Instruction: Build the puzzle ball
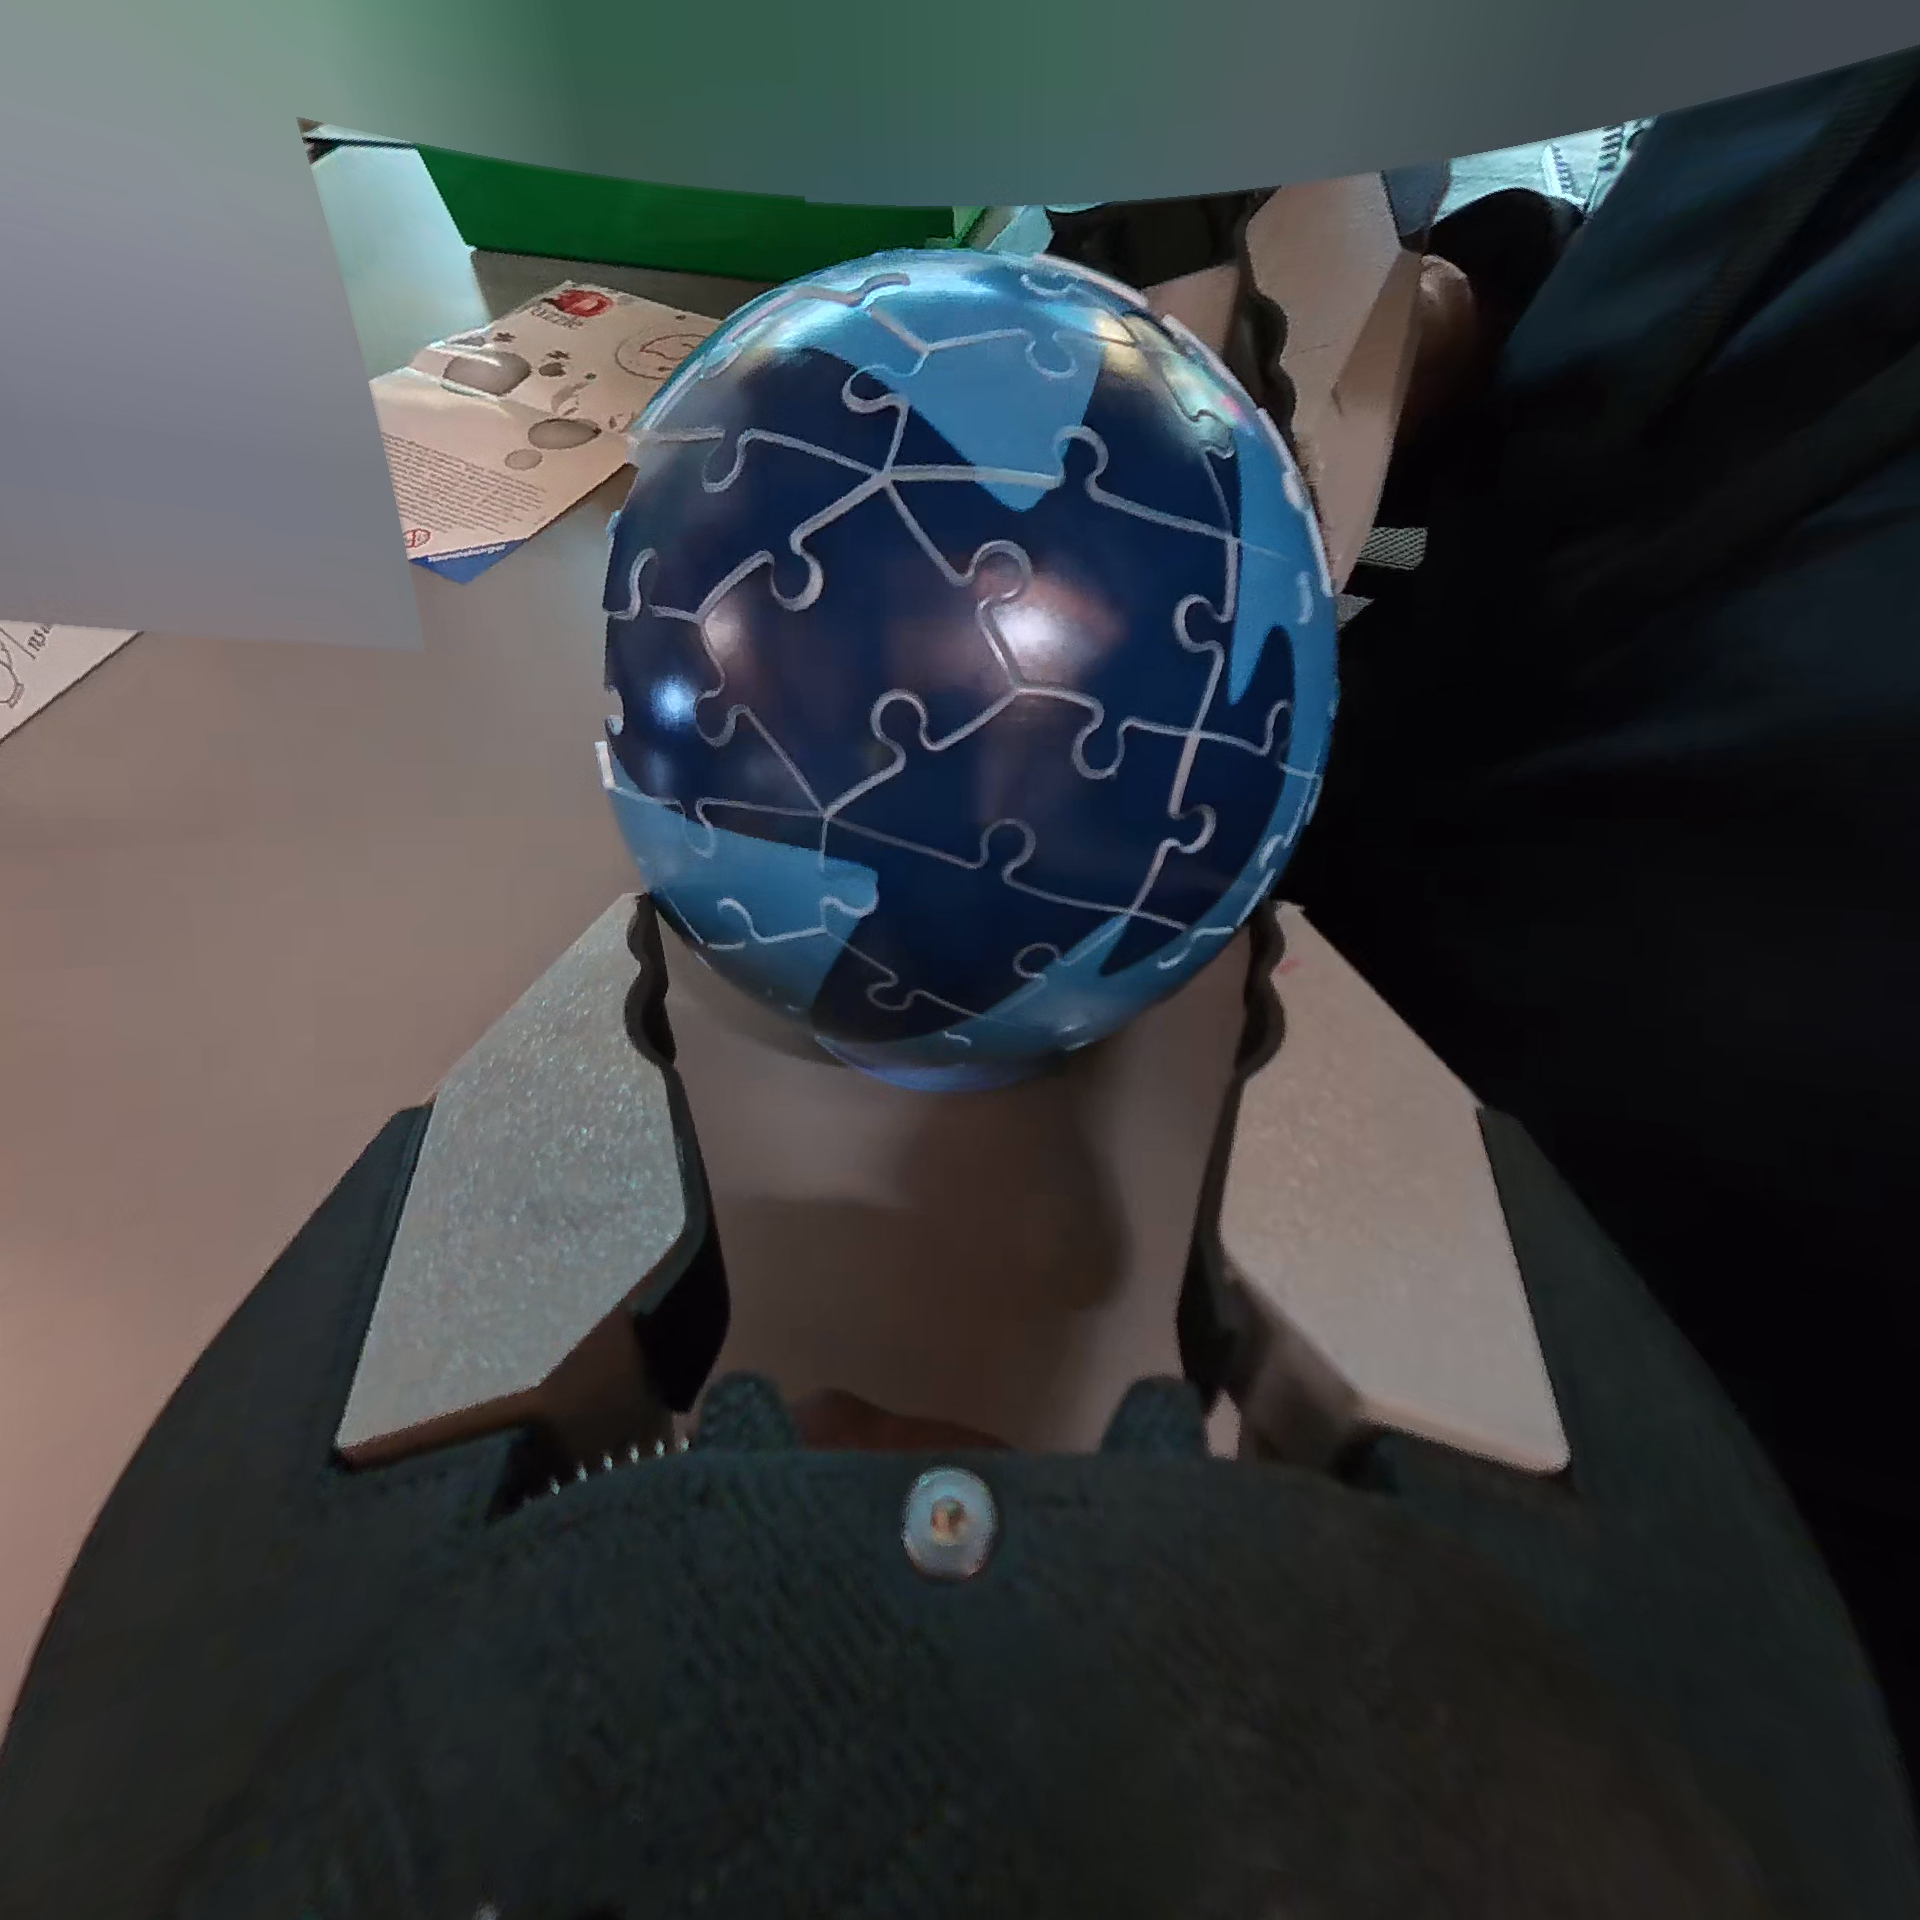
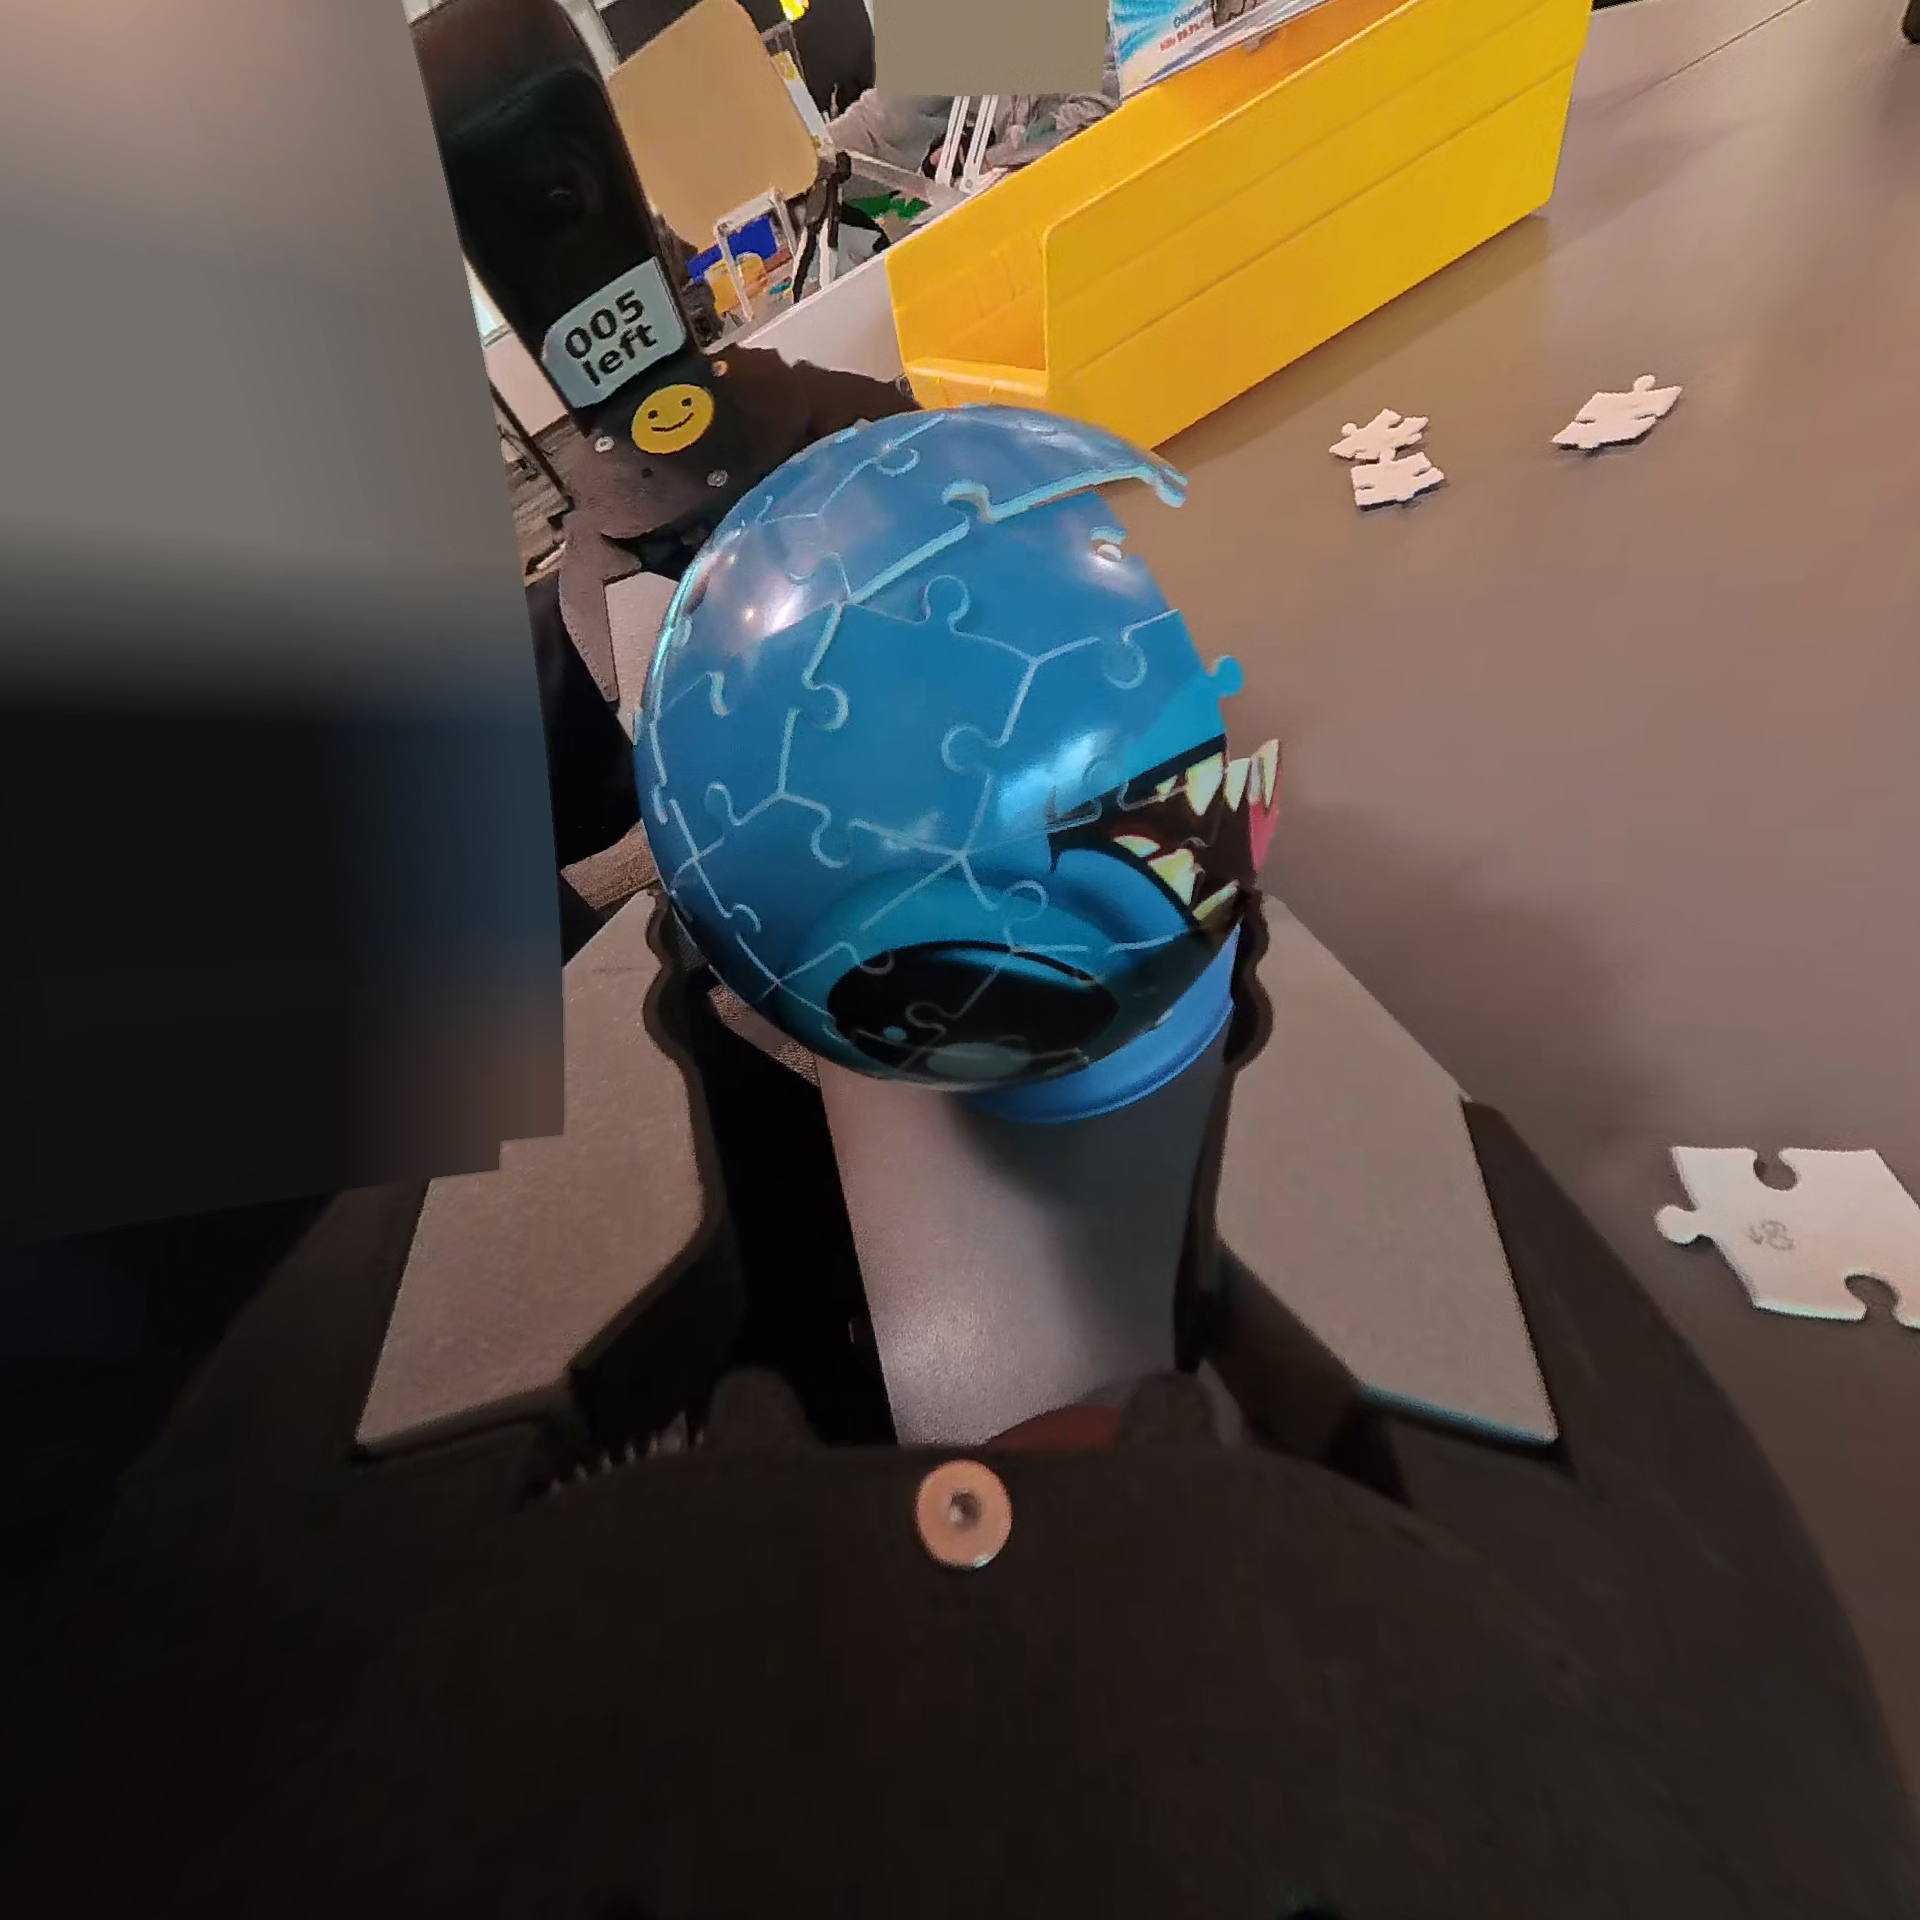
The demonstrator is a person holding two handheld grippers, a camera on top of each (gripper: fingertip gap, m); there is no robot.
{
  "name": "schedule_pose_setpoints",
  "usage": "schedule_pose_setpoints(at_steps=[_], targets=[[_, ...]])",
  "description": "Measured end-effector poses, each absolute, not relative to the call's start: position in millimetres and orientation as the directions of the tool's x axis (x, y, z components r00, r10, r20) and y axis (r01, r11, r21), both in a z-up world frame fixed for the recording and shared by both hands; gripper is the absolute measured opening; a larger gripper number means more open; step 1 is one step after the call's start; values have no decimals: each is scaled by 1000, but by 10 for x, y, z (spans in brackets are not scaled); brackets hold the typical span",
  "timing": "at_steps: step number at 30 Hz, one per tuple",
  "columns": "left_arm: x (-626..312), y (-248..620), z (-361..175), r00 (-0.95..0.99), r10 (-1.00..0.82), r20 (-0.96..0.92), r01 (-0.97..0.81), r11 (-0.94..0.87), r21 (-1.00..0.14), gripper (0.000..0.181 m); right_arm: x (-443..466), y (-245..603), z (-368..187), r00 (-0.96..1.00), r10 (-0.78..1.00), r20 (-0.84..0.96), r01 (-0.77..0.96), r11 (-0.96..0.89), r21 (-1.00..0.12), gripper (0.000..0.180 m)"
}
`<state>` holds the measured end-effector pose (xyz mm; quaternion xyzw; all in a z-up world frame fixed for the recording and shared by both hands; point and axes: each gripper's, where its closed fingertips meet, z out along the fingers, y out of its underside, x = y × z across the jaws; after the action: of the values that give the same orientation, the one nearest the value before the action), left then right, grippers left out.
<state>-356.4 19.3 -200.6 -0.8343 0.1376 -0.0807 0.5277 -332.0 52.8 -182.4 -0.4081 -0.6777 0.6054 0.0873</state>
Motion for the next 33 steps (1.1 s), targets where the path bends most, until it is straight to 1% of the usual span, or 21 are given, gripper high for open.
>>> schedule_pose_setpoints(at_steps=[1,6,14,21,24,29,30,33], targets=[[-3555,196,-2007,952,-306,-5,-137,-410,-902,109,-3322,528,-1820,-652,657,-379,451,-67,-890,102],[-3525,211,-1976,967,-251,43,-73,-435,-897,109,-3335,554,-1741,-660,624,-418,473,-86,-877,103],[-3463,196,-1955,973,-184,138,30,-494,-869,110,-3321,563,-1728,-644,548,-533,577,-110,-810,104],[-3473,170,-1992,976,-142,164,67,-521,-851,110,-3347,557,-1787,-630,494,-599,625,-134,-769,105],[-3475,160,-1998,977,-148,154,56,-518,-854,110,-3351,579,-1771,-626,464,-627,641,-153,-753,103],[-3541,32,-2000,979,-152,136,41,-507,-861,107,-3307,646,-1718,-647,420,-637,636,-164,-754,101],[-3550,-23,-1994,979,-155,135,41,-494,-868,107,-3277,687,-1696,-658,418,-626,626,-158,-764,98],[-3588,-180,-2010,980,-158,122,37,-460,-887,107,-3227,934,-1645,-672,461,-579,588,-143,-796,94]])
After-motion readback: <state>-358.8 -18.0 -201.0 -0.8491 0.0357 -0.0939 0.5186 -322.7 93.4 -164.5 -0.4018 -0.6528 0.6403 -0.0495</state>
